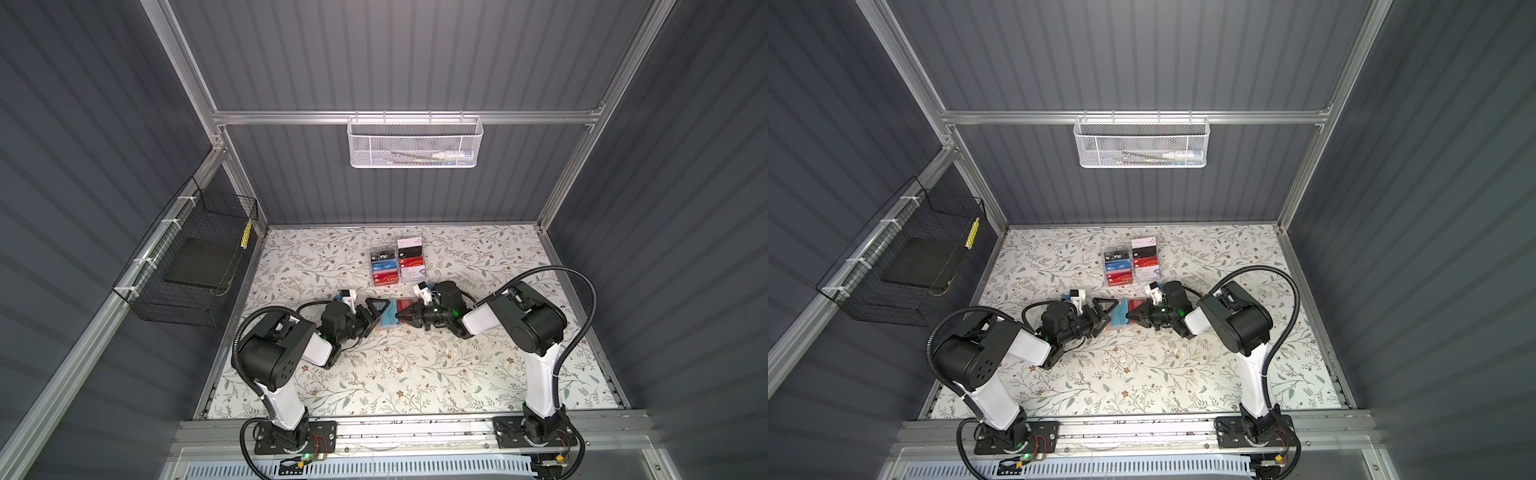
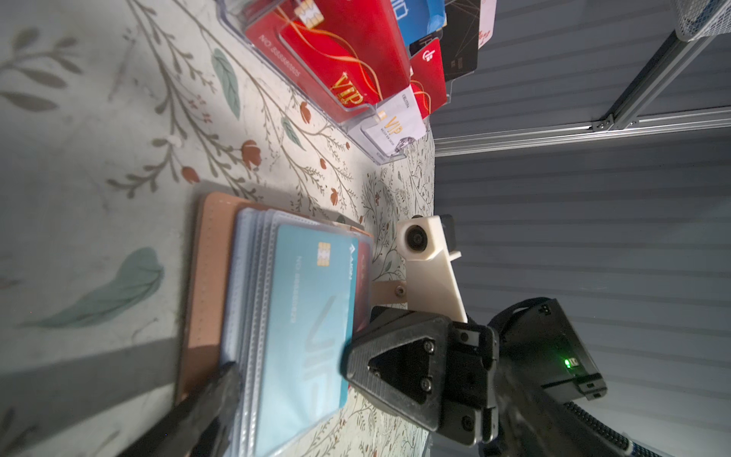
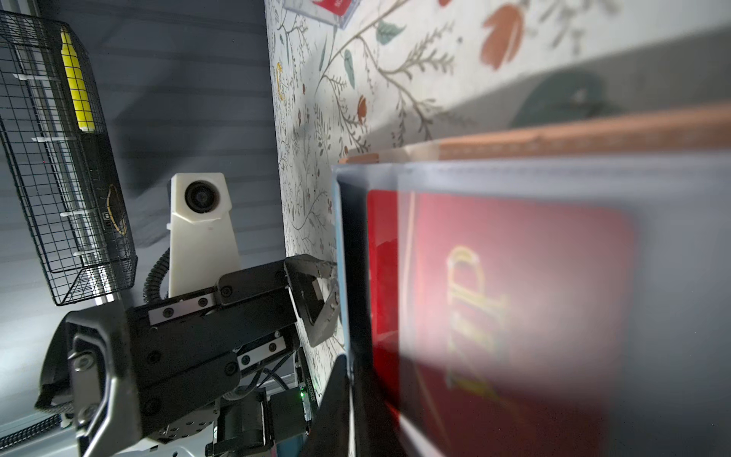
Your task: Take the credit cards out of the card holder
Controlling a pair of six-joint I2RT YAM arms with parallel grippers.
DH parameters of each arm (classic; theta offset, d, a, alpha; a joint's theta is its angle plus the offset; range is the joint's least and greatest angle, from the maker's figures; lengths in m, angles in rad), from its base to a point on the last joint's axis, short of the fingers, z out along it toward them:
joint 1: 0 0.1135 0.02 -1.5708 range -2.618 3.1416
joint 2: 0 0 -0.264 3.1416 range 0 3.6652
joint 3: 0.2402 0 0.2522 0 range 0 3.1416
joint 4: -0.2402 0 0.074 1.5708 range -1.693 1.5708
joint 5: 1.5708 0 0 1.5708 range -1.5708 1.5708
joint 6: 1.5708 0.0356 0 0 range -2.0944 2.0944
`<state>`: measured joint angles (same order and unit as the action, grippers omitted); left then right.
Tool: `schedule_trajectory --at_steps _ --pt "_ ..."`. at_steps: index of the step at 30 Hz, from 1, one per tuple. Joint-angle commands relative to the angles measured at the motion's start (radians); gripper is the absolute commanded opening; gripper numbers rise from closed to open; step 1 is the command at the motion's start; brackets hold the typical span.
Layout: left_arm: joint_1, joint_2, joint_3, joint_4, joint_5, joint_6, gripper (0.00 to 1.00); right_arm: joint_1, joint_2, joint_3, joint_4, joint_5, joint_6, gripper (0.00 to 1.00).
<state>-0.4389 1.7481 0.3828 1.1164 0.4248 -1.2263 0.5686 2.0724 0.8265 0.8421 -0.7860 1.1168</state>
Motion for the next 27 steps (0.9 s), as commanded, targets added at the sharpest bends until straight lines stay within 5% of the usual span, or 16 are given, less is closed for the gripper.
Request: schedule_trajectory --at_steps 1,14,27 --pt "-0.004 0.030 -0.016 0.017 0.005 -0.008 1.00 0.001 0.027 0.028 0.046 -0.029 -0.014 0.14" --pt "-0.004 0.079 -0.025 0.072 0.015 -0.024 1.00 -0.005 0.052 0.042 0.134 -0.045 0.009 0.18" --pt "0.005 0.083 -0.032 0.051 0.017 -0.021 1.00 -0.015 0.045 0.038 0.105 -0.039 -0.005 0.01"
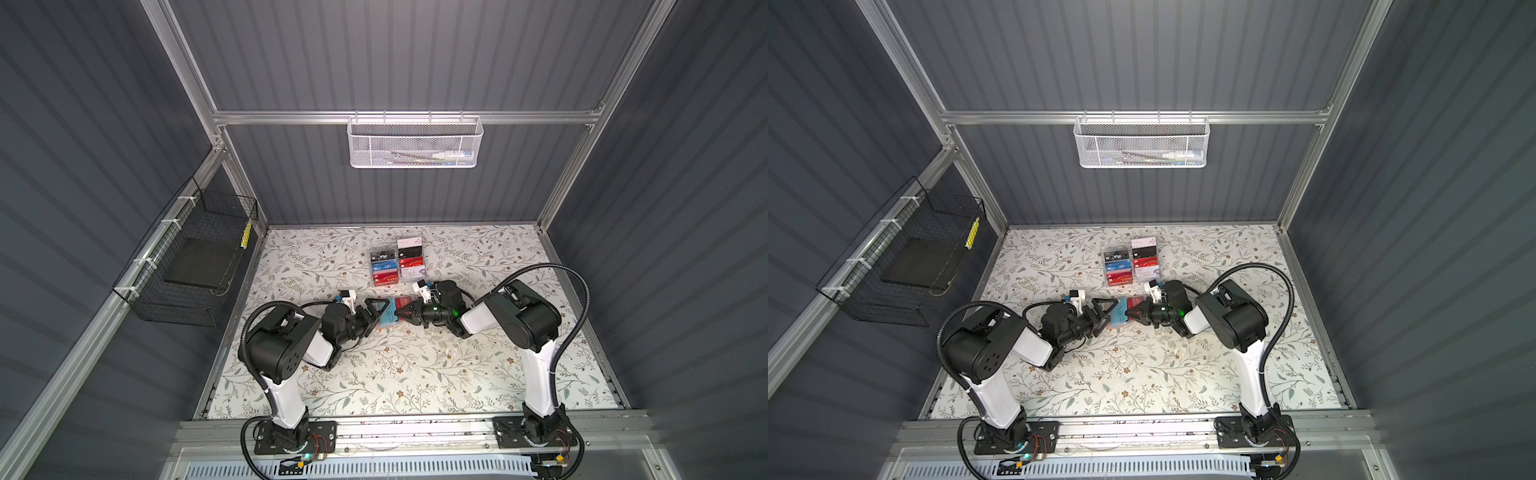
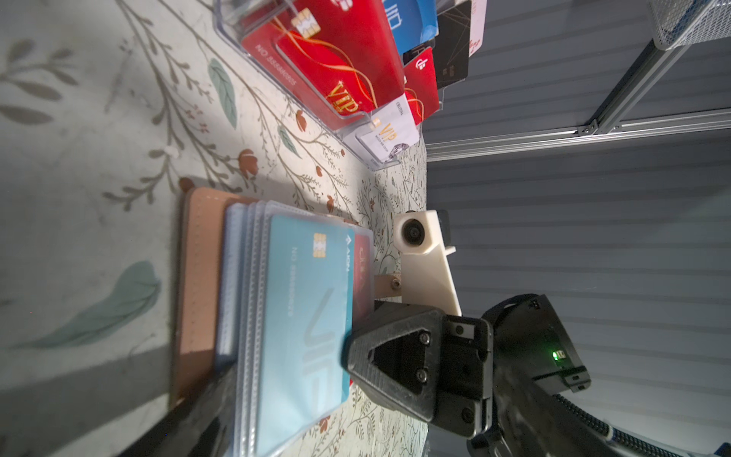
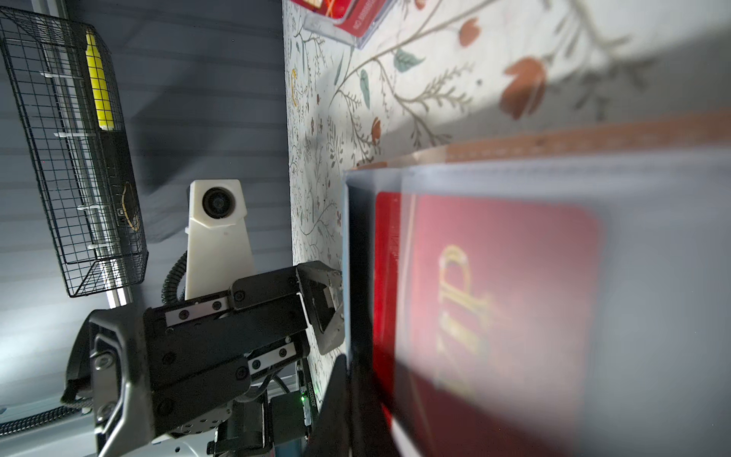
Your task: Take the credit cards out of the card holder
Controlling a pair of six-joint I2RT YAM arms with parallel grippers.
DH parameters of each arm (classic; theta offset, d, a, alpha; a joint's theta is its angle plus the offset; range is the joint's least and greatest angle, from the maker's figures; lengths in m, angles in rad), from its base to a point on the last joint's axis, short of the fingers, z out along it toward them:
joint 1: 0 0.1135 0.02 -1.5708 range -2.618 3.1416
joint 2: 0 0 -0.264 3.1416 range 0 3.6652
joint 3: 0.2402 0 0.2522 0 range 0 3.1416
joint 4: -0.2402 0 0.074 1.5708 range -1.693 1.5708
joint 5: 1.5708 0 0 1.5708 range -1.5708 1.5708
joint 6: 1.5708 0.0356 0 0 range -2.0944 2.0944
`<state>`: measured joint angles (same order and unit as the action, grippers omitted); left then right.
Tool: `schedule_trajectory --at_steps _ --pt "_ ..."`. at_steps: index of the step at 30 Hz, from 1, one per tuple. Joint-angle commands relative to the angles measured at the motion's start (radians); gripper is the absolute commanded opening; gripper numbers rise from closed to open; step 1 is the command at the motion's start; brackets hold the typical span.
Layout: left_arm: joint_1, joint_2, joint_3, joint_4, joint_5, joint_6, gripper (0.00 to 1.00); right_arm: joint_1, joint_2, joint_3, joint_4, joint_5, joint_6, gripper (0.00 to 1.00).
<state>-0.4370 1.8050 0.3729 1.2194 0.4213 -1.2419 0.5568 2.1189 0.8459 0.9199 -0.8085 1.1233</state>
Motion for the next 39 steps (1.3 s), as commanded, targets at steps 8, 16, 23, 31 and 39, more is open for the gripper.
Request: schedule_trajectory --at_steps 8,16,23,31,39 --pt "0.017 0.040 -0.034 -0.045 0.027 0.001 1.00 -0.029 -0.037 0.007 -0.029 -0.012 -0.053 0.01" --pt "0.024 0.054 -0.044 -0.022 0.034 -0.003 1.00 -0.046 -0.044 0.005 -0.053 -0.012 -0.067 0.00" --pt "0.031 0.045 -0.052 -0.023 0.038 0.000 1.00 -0.058 -0.039 0.003 -0.047 -0.018 -0.057 0.00" --pt "0.034 0.049 -0.049 -0.020 0.045 -0.001 1.00 -0.054 -0.014 0.013 -0.011 -0.046 -0.032 0.02" --pt "0.034 0.053 -0.052 -0.008 0.046 -0.005 1.00 -0.044 -0.001 0.025 -0.015 -0.049 -0.034 0.13"
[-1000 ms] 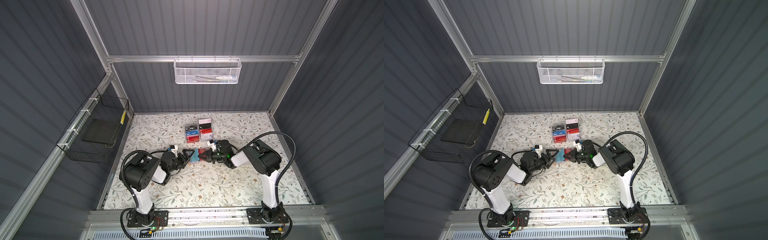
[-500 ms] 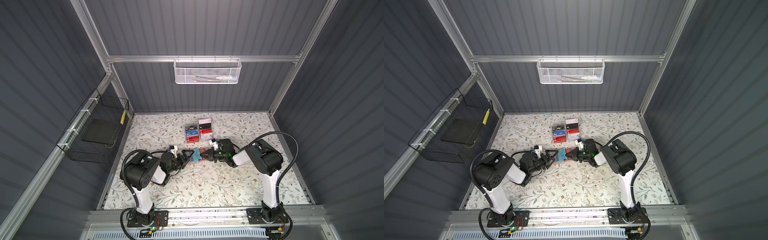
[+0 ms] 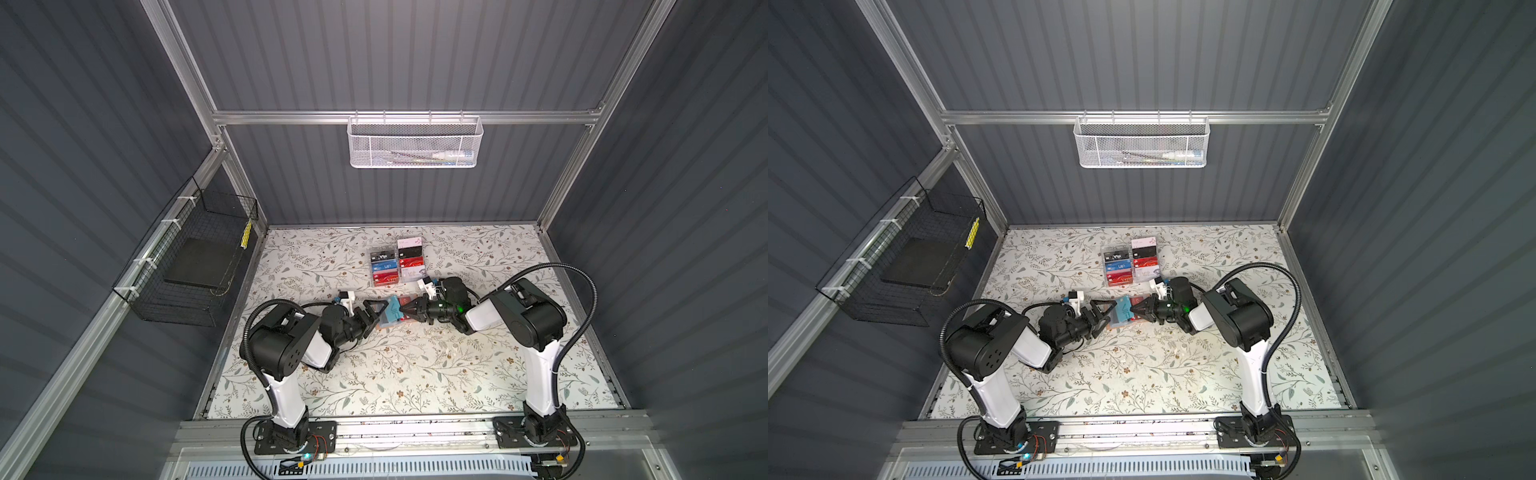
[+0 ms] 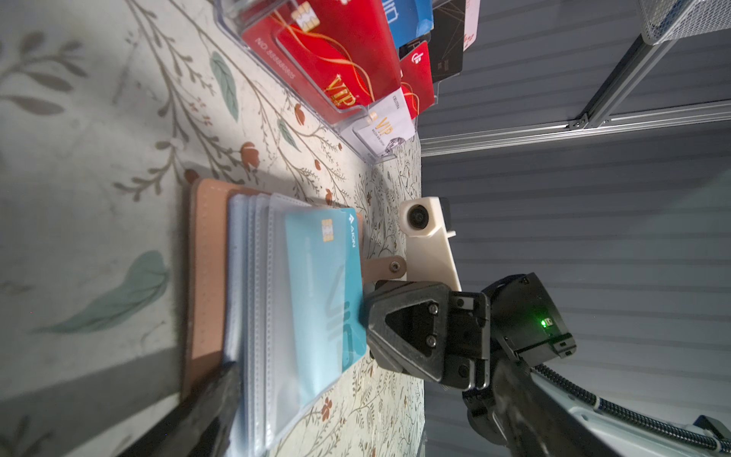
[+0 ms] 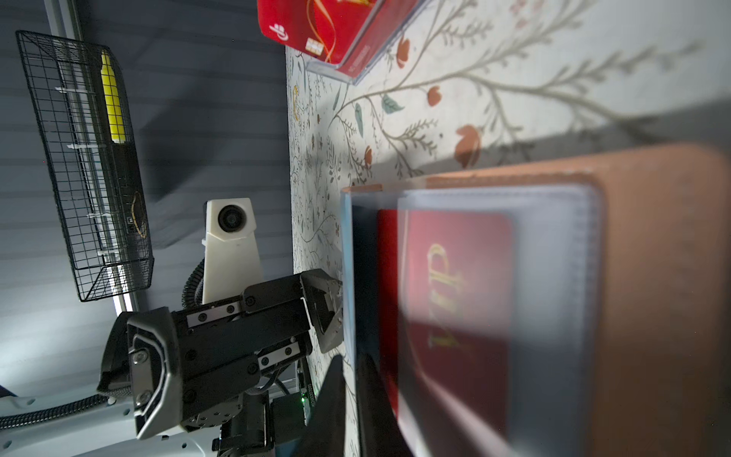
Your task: Take the credit cards out of the card holder
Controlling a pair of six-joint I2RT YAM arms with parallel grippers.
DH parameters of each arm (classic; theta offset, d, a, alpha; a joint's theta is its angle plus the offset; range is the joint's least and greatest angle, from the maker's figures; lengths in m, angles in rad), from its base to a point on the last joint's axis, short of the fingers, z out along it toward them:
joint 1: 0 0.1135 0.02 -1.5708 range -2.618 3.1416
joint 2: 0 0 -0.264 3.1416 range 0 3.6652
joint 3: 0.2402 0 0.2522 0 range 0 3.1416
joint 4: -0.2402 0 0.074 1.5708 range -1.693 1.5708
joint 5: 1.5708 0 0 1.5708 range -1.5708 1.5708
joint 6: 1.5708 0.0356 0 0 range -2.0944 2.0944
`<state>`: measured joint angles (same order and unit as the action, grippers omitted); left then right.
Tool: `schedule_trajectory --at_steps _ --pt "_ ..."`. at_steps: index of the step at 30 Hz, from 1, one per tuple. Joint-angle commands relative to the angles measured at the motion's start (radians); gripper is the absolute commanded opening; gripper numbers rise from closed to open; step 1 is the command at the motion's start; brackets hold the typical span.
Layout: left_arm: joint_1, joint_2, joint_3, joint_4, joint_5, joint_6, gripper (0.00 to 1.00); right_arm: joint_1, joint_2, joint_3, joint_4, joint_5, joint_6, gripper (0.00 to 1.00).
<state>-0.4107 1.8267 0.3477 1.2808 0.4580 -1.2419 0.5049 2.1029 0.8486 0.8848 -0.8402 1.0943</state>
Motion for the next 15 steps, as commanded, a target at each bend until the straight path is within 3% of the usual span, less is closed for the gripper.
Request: schedule_trajectory --at_steps 1,15 --pt "0.007 0.031 -0.027 -0.069 0.009 -0.006 1.00 0.010 0.018 0.024 0.020 -0.017 -0.005 0.14" --pt "0.008 0.049 -0.026 -0.046 0.013 -0.014 1.00 0.023 0.046 0.040 0.005 -0.014 -0.007 0.15"
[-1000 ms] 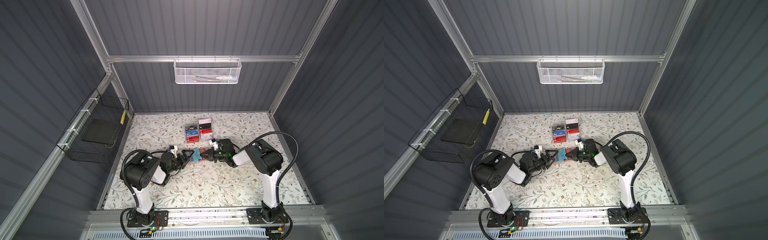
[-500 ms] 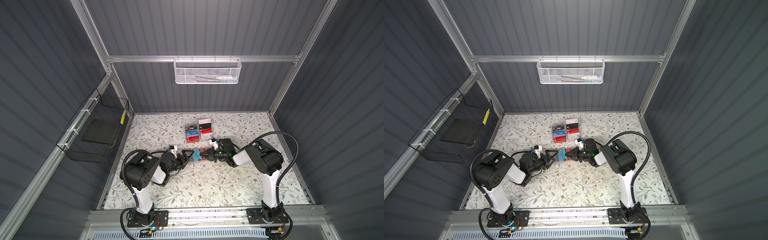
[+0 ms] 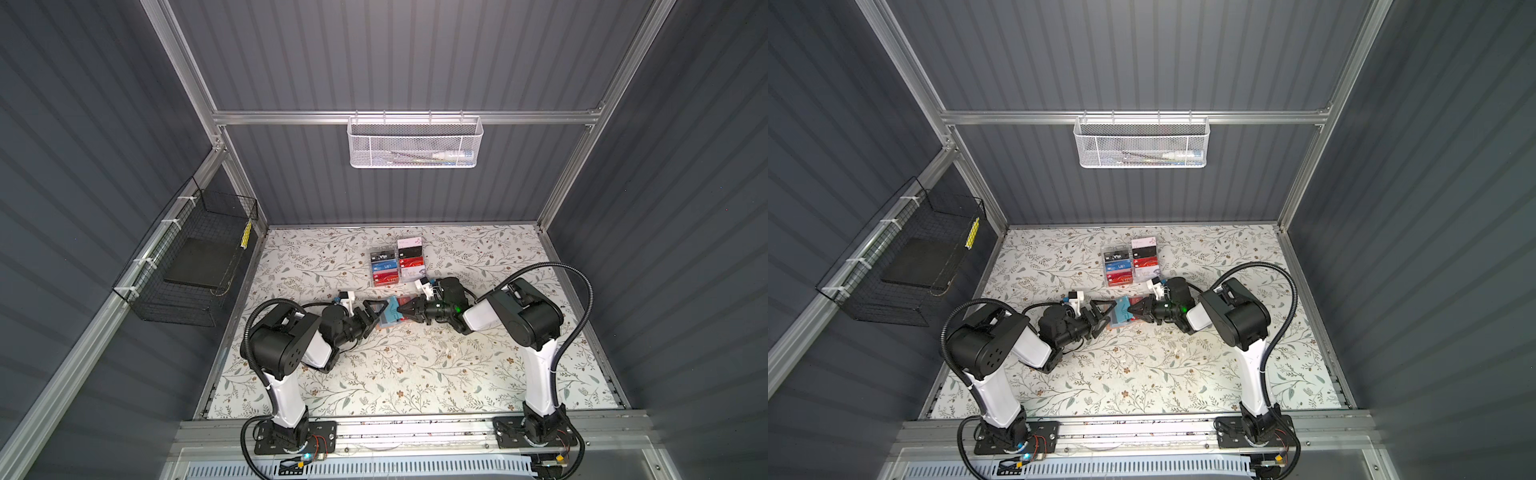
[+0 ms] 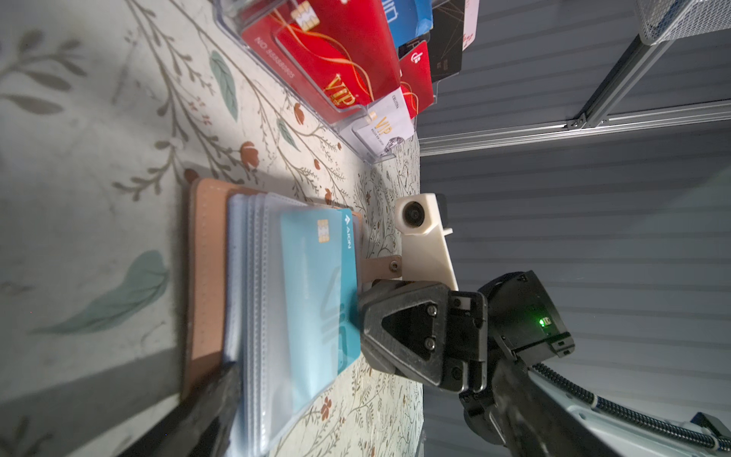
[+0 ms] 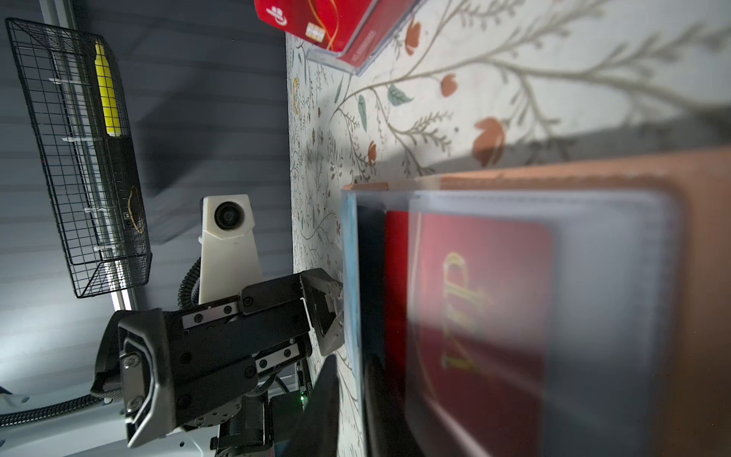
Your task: Take the credit cards out of the card holder
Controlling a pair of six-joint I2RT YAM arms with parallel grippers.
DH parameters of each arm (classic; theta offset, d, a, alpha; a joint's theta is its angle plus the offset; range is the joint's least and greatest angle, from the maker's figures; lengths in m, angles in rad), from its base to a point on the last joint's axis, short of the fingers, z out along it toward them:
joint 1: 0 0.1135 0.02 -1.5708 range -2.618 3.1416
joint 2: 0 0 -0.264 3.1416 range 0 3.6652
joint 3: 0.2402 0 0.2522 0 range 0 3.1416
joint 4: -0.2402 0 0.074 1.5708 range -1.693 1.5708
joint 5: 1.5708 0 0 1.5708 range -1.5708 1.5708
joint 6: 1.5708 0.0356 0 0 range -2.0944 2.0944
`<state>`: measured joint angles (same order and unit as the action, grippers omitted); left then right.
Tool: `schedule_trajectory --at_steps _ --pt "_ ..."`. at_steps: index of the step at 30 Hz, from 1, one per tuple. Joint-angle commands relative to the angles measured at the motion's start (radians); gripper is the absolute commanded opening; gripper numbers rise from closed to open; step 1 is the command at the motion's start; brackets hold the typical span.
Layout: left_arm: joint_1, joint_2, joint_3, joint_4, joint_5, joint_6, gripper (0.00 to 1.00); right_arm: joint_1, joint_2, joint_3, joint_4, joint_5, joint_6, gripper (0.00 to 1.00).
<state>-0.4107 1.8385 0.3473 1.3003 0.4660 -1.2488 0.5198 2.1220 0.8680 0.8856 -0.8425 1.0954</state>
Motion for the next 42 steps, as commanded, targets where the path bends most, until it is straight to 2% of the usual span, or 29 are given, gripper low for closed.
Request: schedule_trajectory --at_steps 1,5,11,27,42 --pt "0.009 0.040 -0.027 -0.059 0.006 -0.010 1.00 0.008 0.027 0.021 0.004 -0.012 -0.011 0.14" --pt "0.008 0.049 -0.030 -0.042 0.007 -0.017 1.00 0.009 0.032 0.028 -0.010 -0.013 -0.014 0.13" --pt "0.009 0.048 -0.034 -0.036 0.006 -0.017 1.00 0.009 0.020 0.031 -0.052 -0.004 -0.038 0.00" --pt "0.015 0.039 -0.043 -0.050 0.013 -0.011 1.00 -0.015 -0.146 0.014 -0.319 0.076 -0.242 0.00" --pt "0.032 0.029 -0.046 -0.085 0.032 0.014 1.00 -0.029 -0.296 0.037 -0.603 0.203 -0.458 0.00"
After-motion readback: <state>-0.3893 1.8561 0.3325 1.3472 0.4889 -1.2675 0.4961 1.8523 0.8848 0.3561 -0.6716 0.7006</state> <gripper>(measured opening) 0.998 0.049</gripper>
